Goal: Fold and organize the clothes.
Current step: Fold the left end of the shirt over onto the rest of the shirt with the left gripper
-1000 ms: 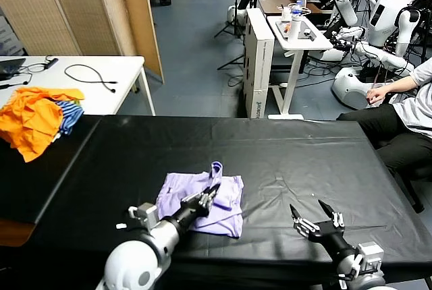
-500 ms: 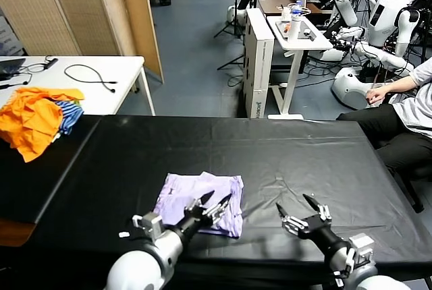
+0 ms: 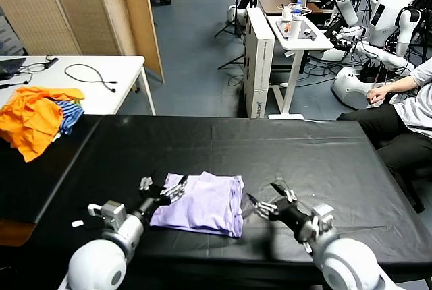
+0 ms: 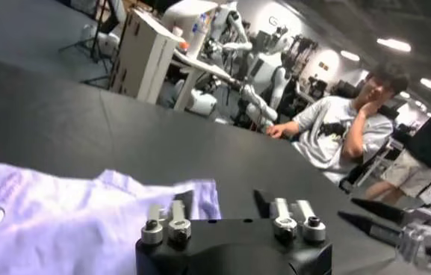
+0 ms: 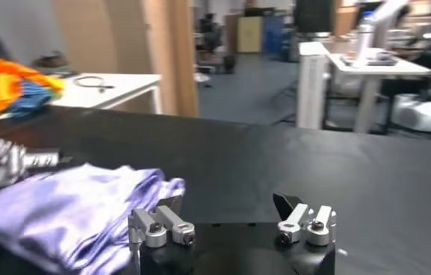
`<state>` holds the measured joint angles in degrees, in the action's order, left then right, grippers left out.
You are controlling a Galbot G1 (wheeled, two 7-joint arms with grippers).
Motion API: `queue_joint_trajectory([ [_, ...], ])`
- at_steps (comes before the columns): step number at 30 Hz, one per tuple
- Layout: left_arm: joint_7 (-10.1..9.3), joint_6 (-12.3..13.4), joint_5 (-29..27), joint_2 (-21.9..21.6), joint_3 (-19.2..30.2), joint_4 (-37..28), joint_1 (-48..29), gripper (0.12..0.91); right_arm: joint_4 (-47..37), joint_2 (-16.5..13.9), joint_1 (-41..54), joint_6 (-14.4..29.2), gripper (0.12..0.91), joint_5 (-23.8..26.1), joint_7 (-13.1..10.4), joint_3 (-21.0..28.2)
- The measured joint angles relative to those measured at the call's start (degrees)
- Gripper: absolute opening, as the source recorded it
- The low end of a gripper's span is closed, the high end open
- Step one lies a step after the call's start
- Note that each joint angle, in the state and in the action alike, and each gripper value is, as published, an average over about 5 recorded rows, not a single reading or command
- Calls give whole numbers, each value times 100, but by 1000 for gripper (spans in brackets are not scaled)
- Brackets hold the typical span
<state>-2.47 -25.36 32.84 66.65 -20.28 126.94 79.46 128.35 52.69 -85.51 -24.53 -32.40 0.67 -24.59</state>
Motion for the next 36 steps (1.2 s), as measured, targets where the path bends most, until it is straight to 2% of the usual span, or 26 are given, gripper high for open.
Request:
queue_joint_trajectory([
  [5,-9,47,-375,-112,-358,-53,116,907,-430,-12,930,-248,907,-906,-576,750],
  [9,-9,56,-623,-72,-456,-101,232,907,-763,165,1485,-325,907,-1418,-794,1184],
  [13,-13,58,-708,-58,-554,-148,303,907,-1037,369,1832,-346,902,-1627,-845,1476],
  [18,-16,69,-729,-47,-663,-197,364,907,-1336,585,2089,-329,784,-1714,-832,1670],
  [23,-18,91,-741,-25,-704,-221,391,907,-1572,752,2212,-334,725,-1829,-727,1756],
  [26,-21,95,-745,-19,-708,-232,392,907,-1596,776,2181,-345,584,-1817,-647,1764],
  [28,-23,96,-746,-16,-720,-233,395,907,-1577,758,2133,-339,441,-1764,-597,1744],
  [32,-24,107,-743,-10,-777,-254,404,907,-1467,668,1981,-298,208,-1561,-480,1645],
  [34,-24,111,-741,-1,-803,-280,403,907,-1419,617,1904,-342,150,-1433,-480,1599],
  [36,-24,114,-740,9,-815,-301,399,907,-1414,582,1851,-458,140,-1283,-533,1576],
])
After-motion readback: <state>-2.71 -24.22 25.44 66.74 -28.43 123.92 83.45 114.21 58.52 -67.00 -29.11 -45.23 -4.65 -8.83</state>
